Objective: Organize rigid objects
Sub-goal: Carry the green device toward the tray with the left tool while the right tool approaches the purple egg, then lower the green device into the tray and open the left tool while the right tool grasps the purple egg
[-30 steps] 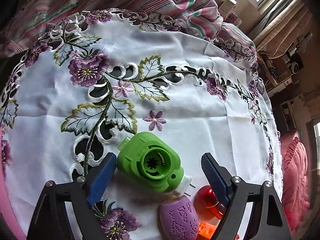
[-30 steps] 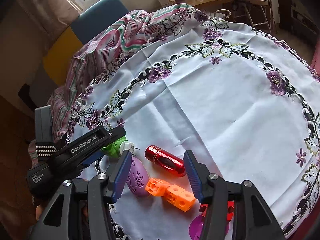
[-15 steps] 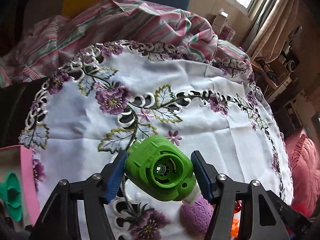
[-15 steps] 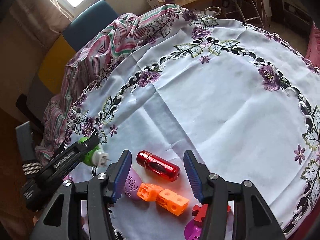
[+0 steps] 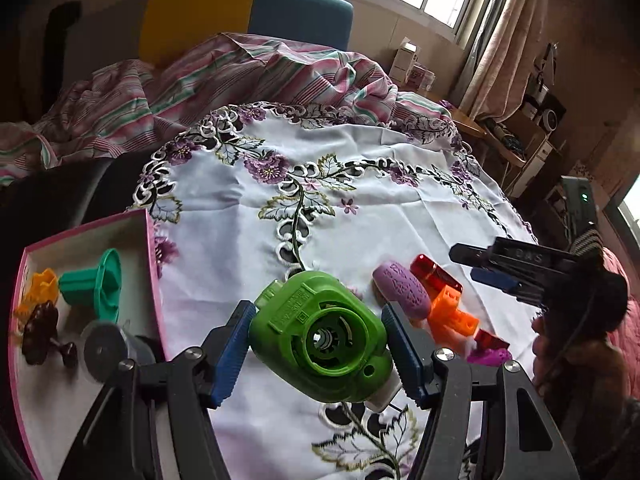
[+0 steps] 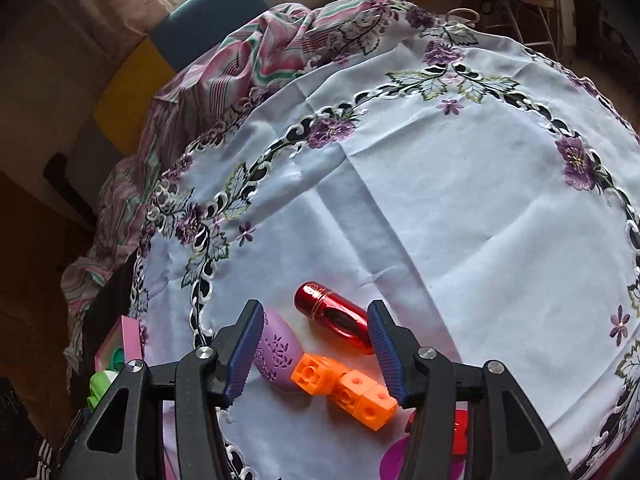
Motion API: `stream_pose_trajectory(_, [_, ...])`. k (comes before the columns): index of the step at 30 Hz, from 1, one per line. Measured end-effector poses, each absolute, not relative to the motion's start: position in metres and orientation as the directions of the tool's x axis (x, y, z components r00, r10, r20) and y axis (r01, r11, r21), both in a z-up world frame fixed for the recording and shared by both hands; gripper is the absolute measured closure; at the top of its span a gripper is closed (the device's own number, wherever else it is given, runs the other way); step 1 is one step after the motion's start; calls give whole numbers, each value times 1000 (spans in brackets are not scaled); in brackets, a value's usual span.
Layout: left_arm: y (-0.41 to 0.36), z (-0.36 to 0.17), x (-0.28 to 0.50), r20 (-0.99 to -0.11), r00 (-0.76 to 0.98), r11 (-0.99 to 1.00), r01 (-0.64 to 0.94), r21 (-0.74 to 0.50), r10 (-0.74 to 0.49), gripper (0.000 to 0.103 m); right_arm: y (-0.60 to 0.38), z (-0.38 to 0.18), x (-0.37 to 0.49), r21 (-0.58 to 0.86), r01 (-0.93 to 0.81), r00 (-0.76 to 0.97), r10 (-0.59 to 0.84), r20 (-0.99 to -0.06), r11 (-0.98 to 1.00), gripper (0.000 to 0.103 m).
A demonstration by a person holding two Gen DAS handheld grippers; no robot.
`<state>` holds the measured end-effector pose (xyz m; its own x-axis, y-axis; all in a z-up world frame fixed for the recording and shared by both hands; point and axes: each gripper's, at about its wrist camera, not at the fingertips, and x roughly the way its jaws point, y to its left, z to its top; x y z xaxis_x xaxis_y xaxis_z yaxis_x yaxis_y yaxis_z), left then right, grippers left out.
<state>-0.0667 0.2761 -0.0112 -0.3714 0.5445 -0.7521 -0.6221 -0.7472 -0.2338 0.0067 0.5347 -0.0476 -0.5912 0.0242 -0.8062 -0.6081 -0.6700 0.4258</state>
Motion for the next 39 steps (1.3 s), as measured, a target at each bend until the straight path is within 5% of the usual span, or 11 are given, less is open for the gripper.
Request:
stream_pose_trajectory(9, [236, -4, -36, -729, -388, -744, -621, -245, 564, 38, 515, -61, -7, 308, -580, -491, 22, -871, -755, 49])
stream_pose_trajectory(17, [200, 4, -24, -707, -425, -759, -603, -244, 565, 38, 490, -42, -20, 312, -452, -586, 14, -810, -836, 51])
stream_pose_trajectory(27, [150, 1, -27, -711, -459, -808, -525, -267, 533, 38, 452, -84, -67, -2, -328, -419, 147, -896, -945, 58])
stream_pose_trajectory(39, [107, -9, -29, -735, -538, -887, -419, -191, 412, 38, 449, -91, -62, 31, -333, -393, 109, -913, -942, 59])
